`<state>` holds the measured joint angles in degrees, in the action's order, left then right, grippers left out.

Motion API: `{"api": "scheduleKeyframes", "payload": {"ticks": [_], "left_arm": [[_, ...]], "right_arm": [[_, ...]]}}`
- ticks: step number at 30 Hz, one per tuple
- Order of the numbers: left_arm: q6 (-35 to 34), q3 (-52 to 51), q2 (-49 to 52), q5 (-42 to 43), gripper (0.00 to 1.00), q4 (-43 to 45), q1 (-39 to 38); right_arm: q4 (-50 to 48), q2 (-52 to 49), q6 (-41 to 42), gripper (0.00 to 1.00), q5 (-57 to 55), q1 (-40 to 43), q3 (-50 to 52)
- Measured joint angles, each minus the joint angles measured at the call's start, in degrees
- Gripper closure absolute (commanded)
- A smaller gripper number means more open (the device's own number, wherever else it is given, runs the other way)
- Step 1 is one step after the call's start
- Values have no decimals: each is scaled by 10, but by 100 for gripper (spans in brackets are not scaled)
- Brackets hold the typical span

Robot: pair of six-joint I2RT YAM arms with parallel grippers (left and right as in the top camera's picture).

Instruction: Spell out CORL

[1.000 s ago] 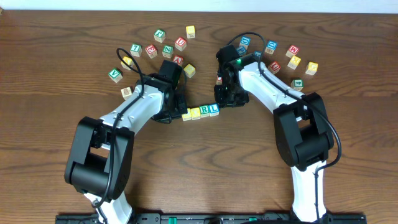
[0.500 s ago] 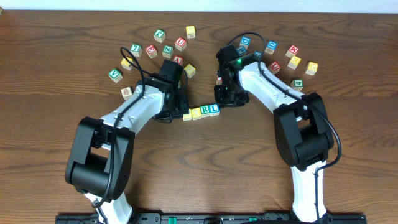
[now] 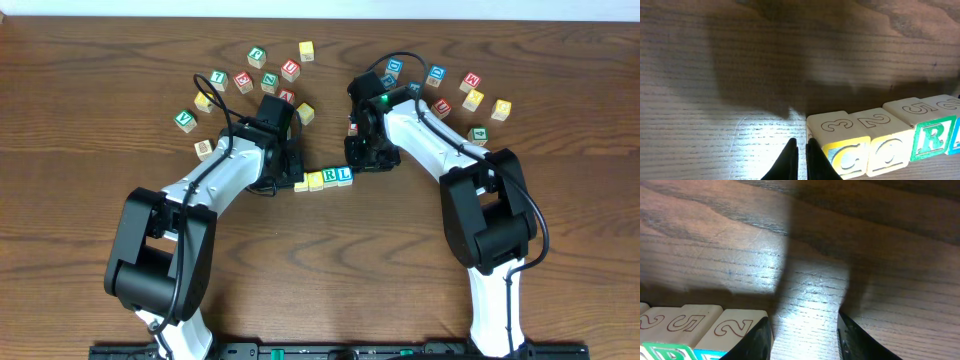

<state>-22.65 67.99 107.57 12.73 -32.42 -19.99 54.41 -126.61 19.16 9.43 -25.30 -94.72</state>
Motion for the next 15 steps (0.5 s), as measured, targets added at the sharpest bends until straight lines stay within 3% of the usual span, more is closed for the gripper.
{"api": "scheduleKeyframes", "payload": {"ticks": [15], "left_arm": [[1, 0, 0, -9, 92, 25, 1]], "right_arm": [[-4, 0, 44, 65, -4, 0, 1]]}}
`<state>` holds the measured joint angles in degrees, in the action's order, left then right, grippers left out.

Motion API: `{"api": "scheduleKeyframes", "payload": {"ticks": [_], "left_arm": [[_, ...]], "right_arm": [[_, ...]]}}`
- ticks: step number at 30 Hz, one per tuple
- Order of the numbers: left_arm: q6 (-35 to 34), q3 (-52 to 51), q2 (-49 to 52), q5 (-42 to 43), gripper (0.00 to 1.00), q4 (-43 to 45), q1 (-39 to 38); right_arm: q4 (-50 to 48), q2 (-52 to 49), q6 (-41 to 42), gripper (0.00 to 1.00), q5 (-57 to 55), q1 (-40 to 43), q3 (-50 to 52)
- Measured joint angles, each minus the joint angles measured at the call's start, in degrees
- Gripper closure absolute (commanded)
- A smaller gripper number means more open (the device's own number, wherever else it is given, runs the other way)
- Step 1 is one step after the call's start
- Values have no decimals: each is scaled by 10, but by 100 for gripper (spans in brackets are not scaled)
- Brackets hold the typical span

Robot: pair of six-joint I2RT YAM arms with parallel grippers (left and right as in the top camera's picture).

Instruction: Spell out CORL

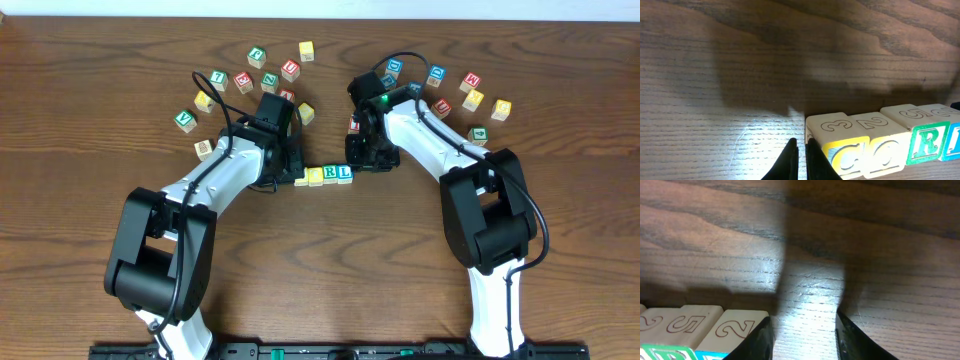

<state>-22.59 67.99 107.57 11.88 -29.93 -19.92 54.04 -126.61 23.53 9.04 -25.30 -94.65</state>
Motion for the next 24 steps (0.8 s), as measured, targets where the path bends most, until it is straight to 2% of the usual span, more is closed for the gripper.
{"api": "scheduleKeyframes", "payload": {"ticks": [24], "left_arm": [[1, 0, 0, 16, 92, 4, 6]], "right_arm": [[14, 0, 42, 65, -47, 0, 0]]}}
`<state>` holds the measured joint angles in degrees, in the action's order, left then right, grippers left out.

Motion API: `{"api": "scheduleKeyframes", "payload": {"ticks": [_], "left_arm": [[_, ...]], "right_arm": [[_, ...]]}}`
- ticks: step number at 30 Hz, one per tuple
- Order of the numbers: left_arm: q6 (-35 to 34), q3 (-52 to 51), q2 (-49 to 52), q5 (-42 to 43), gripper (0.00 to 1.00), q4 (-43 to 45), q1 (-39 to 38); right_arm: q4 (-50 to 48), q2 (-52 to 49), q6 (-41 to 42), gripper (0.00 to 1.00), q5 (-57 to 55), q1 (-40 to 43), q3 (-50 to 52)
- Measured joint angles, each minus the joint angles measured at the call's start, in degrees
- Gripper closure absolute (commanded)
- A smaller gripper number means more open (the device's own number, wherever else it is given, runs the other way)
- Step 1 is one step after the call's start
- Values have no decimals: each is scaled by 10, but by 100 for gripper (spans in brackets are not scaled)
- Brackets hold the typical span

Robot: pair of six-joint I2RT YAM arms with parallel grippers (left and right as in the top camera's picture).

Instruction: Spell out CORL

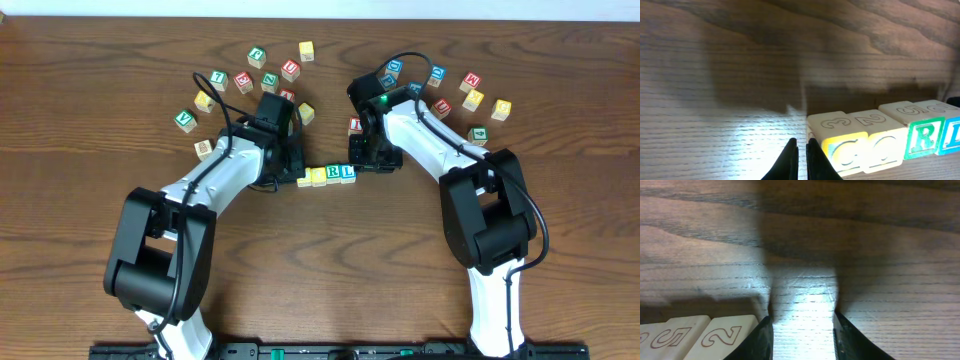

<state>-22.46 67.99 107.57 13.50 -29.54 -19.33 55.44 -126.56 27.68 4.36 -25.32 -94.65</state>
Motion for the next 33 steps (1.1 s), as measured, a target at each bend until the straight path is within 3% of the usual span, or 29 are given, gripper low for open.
{"api": "scheduleKeyframes", "payload": {"ticks": [11, 21, 33], "left_arm": [[17, 0, 0, 1, 92, -4, 12], [50, 15, -9, -1, 92, -67, 77], [66, 23, -170, -3, 88, -88, 142]], "right_arm": [[13, 12, 0, 64, -21, 2, 3], [22, 63, -17, 61, -29, 31, 3], [21, 128, -48, 49, -29, 37, 4]]}}
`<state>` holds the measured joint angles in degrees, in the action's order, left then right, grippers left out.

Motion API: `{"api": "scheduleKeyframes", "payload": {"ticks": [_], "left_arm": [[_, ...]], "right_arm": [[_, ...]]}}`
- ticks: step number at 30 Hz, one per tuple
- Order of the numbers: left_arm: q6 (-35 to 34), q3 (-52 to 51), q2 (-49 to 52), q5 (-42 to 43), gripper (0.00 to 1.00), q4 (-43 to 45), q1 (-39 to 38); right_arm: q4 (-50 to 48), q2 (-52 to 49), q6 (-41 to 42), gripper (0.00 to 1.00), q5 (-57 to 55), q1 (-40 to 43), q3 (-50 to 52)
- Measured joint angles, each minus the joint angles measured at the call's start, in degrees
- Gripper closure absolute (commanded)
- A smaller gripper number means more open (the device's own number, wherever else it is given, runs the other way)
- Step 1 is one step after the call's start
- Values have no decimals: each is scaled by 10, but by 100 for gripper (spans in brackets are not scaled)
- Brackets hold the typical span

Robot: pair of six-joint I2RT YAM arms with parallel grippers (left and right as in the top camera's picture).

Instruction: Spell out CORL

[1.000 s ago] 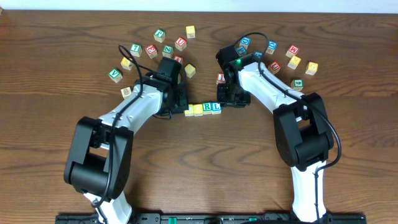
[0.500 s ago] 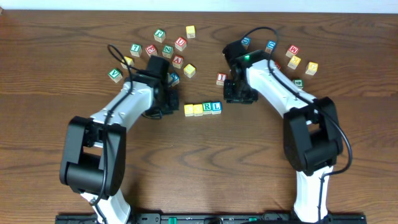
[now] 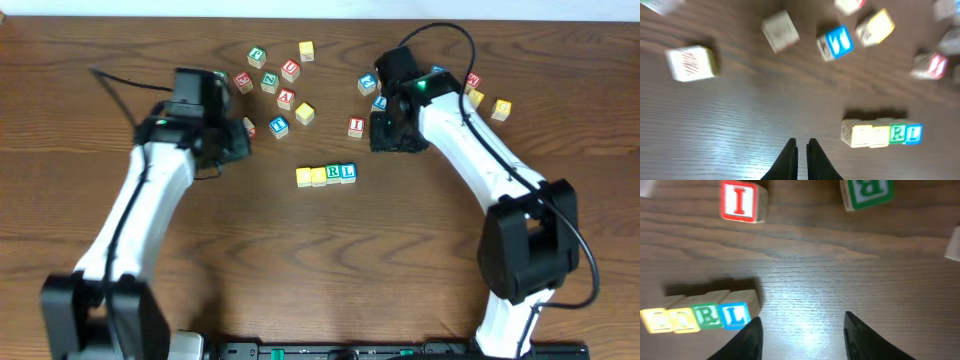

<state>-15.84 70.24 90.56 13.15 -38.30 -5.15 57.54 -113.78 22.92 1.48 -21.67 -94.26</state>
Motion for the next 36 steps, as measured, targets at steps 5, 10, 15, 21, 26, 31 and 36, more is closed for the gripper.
{"api": "scheduleKeyframes", "payload": {"ticks": [5, 10, 15, 21, 26, 31, 36], "left_arm": [[6, 0, -60, 0, 83, -5, 36], [10, 0, -111, 0, 71, -10, 71], [25, 0, -144, 0, 63, -19, 106], [29, 0, -149, -2, 53, -28, 135], [31, 0, -149, -2, 44, -31, 145], [33, 0, -149, -2, 37, -31, 145], [34, 0, -149, -2, 32, -31, 145]], "right_arm": [[-2, 35, -5, 44, 0, 3, 0], [-2, 56, -13, 41, 0, 16, 0], [-1, 64, -19, 37, 0, 33, 0], [3, 69, -29, 35, 0, 54, 0], [4, 71, -35, 31, 0, 76, 0], [4, 71, -40, 26, -1, 84, 0], [4, 71, -41, 23, -1, 84, 0]]}}
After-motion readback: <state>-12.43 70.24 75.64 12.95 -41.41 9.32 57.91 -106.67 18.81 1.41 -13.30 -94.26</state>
